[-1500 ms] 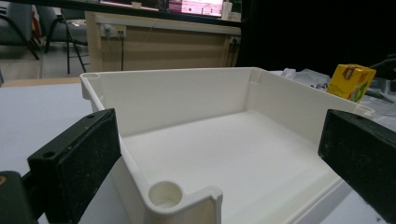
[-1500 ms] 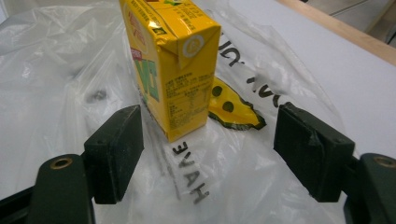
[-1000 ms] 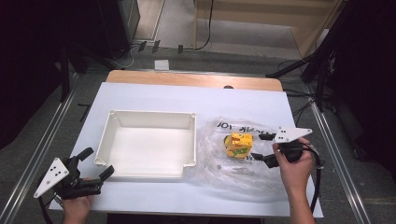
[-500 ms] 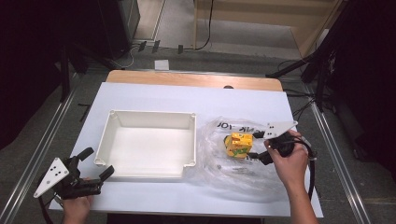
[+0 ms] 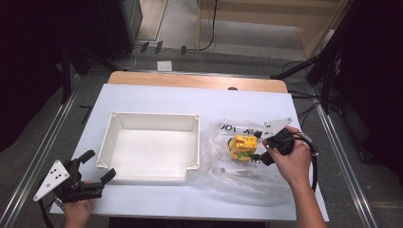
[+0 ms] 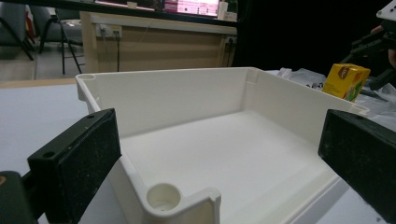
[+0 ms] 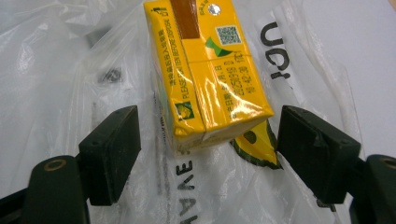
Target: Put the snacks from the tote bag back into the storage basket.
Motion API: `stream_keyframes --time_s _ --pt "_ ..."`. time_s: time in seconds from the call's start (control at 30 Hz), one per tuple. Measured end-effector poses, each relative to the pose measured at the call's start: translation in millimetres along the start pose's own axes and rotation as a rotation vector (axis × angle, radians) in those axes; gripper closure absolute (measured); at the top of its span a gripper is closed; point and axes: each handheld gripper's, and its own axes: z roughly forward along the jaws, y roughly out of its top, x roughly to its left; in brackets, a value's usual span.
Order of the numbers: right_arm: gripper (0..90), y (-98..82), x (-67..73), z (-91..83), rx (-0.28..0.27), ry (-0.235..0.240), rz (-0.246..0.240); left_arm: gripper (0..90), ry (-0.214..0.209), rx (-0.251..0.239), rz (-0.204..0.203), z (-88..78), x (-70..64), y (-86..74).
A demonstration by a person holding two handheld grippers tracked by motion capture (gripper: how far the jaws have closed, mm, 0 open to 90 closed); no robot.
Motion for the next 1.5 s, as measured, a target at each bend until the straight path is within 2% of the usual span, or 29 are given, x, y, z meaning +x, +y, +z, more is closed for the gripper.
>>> stream_keyframes --time_s 0.27,0.4,1.1,1.23,1.3,1.43,1.5 --pt "24.1 9.9 -1.2 1.9 0.038 0.009 -0.036 0.0 -0.001 0.004 0.003 0.5 -0.7 0.0" --pt "24.6 17.0 -1.3 2.9 0.055 0.017 -0.069 0.0 -0.001 0.004 0.003 0.6 -0.8 0.0" --pt "27.5 38.7 -4.0 10.0 0.138 0.043 -0.140 0.0 -0.001 0.012 0.016 1.9 -2.4 0.0" --pt "30.0 41.5 -5.1 12.0 0.151 0.049 -0.139 0.0 -0.002 0.013 0.016 1.8 -2.3 0.0" --pt "35.5 42.3 -4.5 13.0 0.170 0.060 -0.134 0.0 -0.002 0.013 0.016 1.8 -2.2 0.1" --pt "39.9 43.4 -4.5 15.9 0.198 0.074 -0.147 0.0 -0.002 0.013 0.016 1.8 -2.1 0.1" --pt "41.7 44.5 -4.8 20.4 0.228 0.084 -0.165 0.0 -0.002 0.014 0.016 1.8 -2.2 0.1"
